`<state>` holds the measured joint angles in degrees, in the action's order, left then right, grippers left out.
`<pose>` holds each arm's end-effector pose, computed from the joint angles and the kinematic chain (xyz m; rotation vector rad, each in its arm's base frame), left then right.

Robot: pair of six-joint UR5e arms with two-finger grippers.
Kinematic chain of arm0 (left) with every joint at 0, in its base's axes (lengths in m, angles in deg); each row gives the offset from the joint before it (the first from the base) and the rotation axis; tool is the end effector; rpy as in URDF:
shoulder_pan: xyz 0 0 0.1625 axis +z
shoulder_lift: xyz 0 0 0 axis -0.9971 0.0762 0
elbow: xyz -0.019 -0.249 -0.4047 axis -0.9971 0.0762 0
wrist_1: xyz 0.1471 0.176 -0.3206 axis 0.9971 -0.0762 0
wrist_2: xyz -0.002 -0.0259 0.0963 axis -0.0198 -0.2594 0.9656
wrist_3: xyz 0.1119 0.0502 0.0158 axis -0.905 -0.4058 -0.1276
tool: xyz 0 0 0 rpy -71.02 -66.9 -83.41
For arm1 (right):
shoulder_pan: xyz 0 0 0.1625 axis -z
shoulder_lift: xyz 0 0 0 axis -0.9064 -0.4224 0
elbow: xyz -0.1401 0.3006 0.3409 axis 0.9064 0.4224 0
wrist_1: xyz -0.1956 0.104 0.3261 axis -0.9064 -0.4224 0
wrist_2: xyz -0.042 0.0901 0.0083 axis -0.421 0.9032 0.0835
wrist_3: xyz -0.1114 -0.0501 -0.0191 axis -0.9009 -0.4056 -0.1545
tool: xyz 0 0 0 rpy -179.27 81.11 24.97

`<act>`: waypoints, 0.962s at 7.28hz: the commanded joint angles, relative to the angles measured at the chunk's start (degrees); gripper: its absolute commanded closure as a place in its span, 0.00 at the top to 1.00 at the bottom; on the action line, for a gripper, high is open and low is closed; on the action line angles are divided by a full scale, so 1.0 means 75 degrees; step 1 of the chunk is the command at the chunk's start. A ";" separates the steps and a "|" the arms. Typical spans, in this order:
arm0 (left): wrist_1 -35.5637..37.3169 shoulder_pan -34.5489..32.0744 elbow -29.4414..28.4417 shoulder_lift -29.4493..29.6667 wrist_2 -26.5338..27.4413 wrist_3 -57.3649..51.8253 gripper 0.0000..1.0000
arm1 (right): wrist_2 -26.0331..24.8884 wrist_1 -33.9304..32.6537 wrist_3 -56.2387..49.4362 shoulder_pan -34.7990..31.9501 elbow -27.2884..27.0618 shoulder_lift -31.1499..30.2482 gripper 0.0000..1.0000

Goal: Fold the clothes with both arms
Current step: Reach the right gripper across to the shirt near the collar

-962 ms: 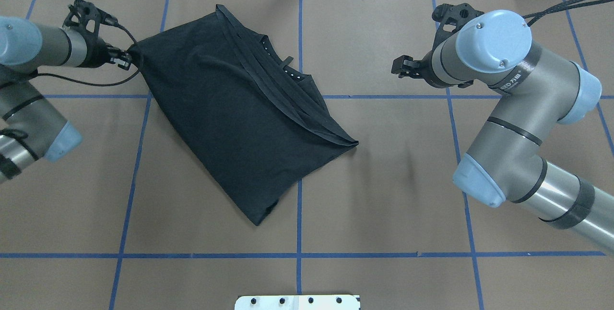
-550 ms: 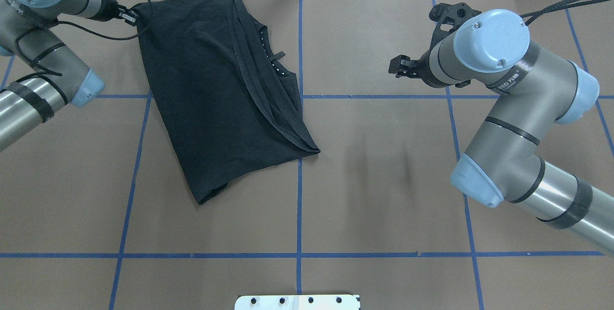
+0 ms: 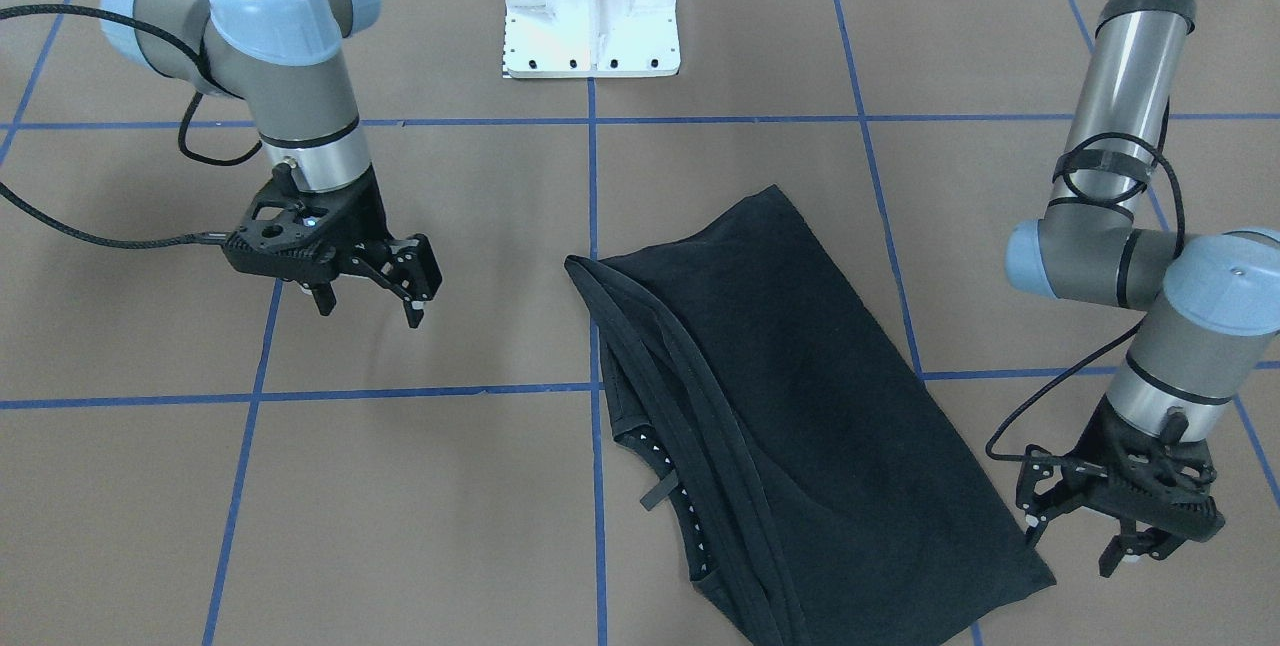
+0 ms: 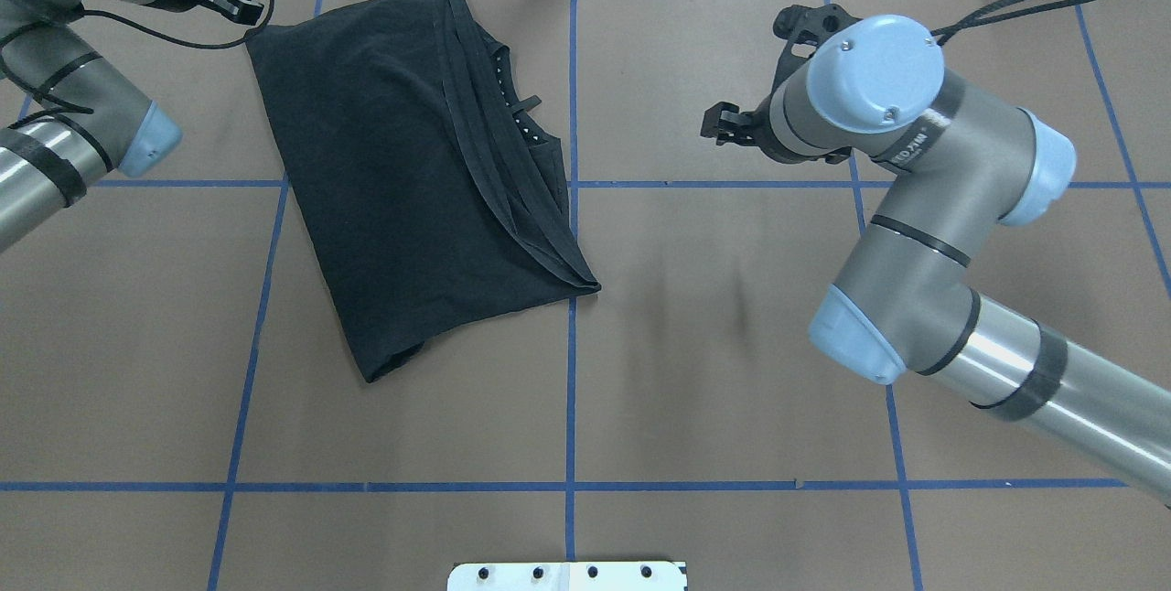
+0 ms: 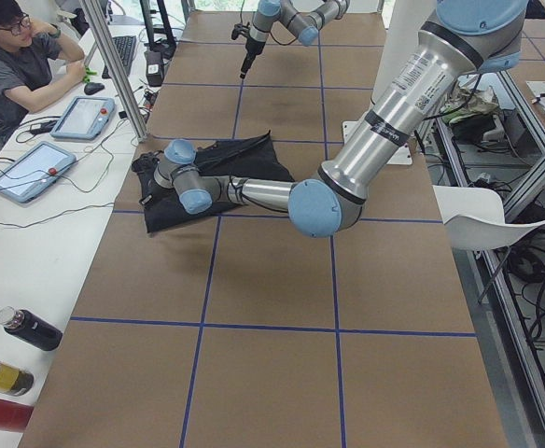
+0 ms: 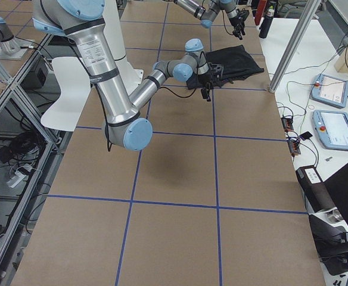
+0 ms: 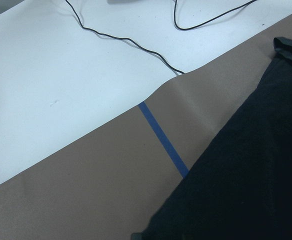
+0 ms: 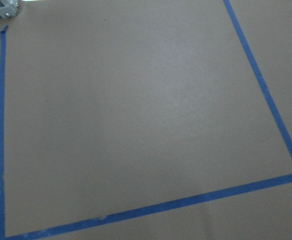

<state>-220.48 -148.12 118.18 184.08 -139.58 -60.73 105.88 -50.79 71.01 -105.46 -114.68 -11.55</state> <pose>0.2892 -0.7515 0.5130 0.7800 0.7013 0.2881 -0.4498 -0.5390 0.3257 0.2810 -0.7938 0.3797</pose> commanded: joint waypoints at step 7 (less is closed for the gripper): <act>-0.0097 -0.0223 0.1084 -0.0842 -0.0715 0.0052 1.00 | -0.1477 0.2747 0.1620 0.1291 0.4602 0.2933 0.69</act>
<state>-221.20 -149.79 126.29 177.79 -144.95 -60.54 95.64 -31.52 83.09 -96.81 -82.45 9.19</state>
